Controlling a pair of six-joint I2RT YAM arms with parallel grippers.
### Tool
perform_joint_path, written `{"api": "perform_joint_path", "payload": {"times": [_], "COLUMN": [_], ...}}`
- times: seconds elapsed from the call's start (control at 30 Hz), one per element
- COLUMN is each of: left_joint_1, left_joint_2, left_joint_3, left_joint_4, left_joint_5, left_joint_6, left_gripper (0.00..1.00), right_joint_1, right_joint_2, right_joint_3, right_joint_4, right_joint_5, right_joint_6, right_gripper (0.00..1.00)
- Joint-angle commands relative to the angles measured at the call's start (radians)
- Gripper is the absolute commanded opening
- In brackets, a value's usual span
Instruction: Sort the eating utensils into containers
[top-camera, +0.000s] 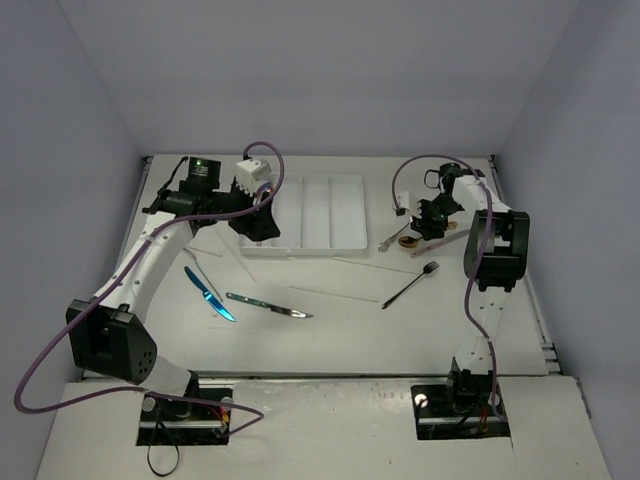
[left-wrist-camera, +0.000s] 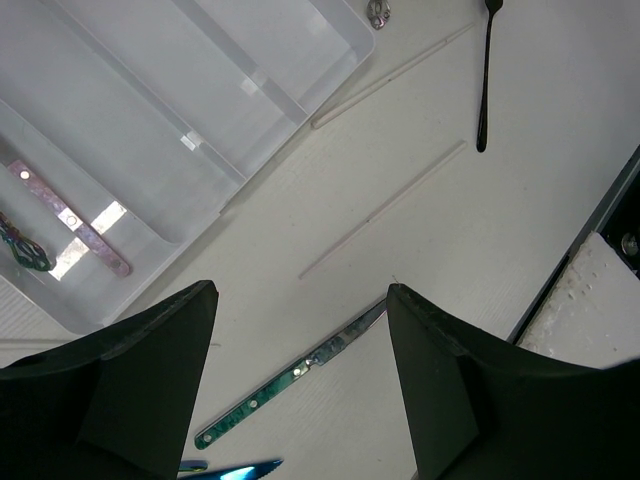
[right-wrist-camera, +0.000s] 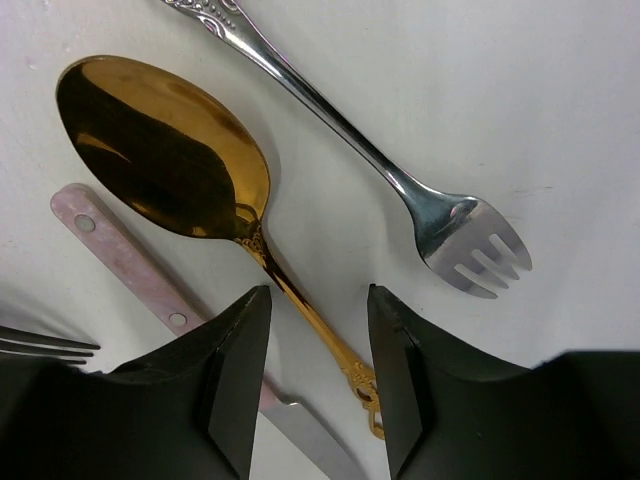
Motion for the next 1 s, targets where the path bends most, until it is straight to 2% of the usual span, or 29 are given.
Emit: {"api": "perform_joint_path", "payload": {"times": [0.0,0.03,0.1,0.2,0.6,0.8,0.97], "left_joint_1": [0.003,0.003,0.005,0.007,0.008,0.009,0.015], "left_joint_2": [-0.014,-0.014,-0.01,-0.006,0.016,0.002,-0.063], "left_joint_3": [0.033,0.033,0.034,0.034,0.039,0.038,0.002], "left_joint_4": [0.051,0.051,0.05,0.051,0.05,0.057,0.102], "left_joint_5": [0.0,0.0,-0.01,-0.017,-0.03,-0.066,-0.15], "left_joint_6": [-0.002,-0.002,-0.004,-0.005,-0.008,-0.026,-0.063], "left_gripper": [0.67,0.67,0.67,0.67,0.66,0.66,0.67], "right_joint_1": [0.016,0.019,0.029,0.034,0.038,0.071,0.073], "right_joint_2": [0.014,0.018,0.028,0.033,-0.011,-0.168,-0.273], "right_joint_3": [0.012,0.008,-0.009,-0.033,-0.062,-0.042,0.056], "right_joint_4": [-0.047,-0.05,-0.059,-0.069,-0.151,-0.166,-0.163], "right_joint_5": [-0.009,-0.003,0.017,0.027,0.048,0.01,-0.076], "right_joint_6": [-0.023,-0.026,-0.054,-0.075,-0.134,-0.135,-0.044], "right_gripper": [0.38,0.34,0.12,0.01,0.0,0.0,0.0]}}
